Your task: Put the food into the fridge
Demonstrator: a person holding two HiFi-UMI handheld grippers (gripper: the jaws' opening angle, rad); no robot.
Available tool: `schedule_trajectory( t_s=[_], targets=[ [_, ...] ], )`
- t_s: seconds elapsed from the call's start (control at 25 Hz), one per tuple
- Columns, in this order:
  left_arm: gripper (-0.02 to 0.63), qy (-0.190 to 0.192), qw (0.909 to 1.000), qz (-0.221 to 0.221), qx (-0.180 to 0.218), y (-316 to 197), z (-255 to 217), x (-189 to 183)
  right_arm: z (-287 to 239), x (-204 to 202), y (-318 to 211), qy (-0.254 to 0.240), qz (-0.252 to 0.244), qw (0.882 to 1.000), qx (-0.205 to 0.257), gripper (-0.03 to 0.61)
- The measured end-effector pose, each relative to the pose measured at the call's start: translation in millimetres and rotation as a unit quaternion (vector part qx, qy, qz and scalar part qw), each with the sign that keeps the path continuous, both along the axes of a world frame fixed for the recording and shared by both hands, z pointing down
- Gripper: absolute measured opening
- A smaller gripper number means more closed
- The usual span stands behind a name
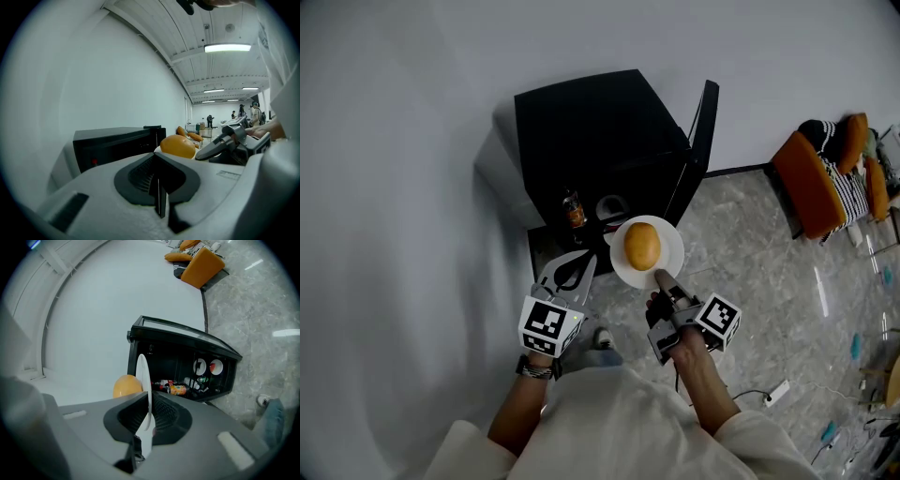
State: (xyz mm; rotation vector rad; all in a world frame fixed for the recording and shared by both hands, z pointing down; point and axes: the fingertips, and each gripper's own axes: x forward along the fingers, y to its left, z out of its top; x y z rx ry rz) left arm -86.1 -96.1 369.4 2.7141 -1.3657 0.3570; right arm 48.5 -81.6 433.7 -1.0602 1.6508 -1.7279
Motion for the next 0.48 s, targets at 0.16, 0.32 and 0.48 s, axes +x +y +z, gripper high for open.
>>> schedule_trajectory(
  t_s=[0.16, 0.32, 0.48],
  targets=[
    [0.005, -0.001, 0.9999, 0.016, -0.006, -11.9, 3.6, 0.3, 6.8, -2.1, -15.6, -0.005, 0.009, 1.0, 0.0, 0.014],
    [0.005, -0.004, 0.9991, 0.041, -0.013, -23.4, 19.8, -0.8, 32.6, -8.8, -35.6, -0.003, 0.022, 1.0, -0.005, 0.014],
    [0.005, 0.001, 0.9984, 0.052, -0.023, -33.2, 47.8, -2.6, 65.5, -17.6, -60.0, -0.003, 0.023, 1.0, -0.002, 0.015]
  ],
)
